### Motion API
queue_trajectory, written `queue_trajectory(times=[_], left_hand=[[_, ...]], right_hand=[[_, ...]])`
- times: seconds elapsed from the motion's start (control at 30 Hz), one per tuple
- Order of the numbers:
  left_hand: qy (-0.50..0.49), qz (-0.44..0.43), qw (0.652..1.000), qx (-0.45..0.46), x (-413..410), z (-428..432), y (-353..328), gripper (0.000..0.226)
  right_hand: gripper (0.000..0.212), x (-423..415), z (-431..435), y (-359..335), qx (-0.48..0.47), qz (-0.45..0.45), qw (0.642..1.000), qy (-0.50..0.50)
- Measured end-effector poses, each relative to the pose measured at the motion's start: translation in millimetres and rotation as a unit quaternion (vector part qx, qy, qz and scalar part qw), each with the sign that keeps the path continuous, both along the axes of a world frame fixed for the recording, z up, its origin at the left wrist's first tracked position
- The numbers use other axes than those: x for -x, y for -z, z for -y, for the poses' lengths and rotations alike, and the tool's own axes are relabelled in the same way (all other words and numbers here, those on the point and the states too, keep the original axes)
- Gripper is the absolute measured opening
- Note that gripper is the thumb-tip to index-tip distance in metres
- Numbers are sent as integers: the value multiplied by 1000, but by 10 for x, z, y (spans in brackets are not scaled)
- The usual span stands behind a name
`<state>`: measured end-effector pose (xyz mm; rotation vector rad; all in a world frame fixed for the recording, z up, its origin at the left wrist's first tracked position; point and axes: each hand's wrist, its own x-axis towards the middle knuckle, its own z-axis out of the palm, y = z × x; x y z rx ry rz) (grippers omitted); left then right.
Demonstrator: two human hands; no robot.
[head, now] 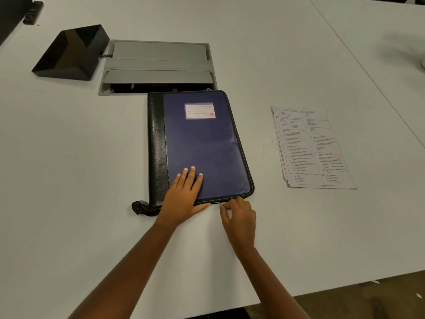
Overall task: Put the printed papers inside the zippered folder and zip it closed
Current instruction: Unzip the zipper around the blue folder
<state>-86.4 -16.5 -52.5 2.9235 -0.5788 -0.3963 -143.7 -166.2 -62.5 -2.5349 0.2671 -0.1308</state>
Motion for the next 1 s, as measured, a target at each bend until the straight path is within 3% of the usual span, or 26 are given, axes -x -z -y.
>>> queue_trajectory(times=[0.1,0.33,0.53,0.73,1.0], left_hand=[[49,36,998,-29,-65,17,-18,82],[146,187,963,-125,-70,97,-10,60],[150,199,961,-122,-89,132,0,60],[157,216,956,-123,-118,159,11,60],[185,250,940,-139,-151,148,65,59]], right_hand=[[10,-33,73,-35,35,11,999,-10],[9,-107,368,-71,58,6,998,28],[8,-189,624,-114,69,-2,996,62],[9,-133,485,-46,11,-16,997,80],[10,-45,191,-73,-11,-20,999,29]])
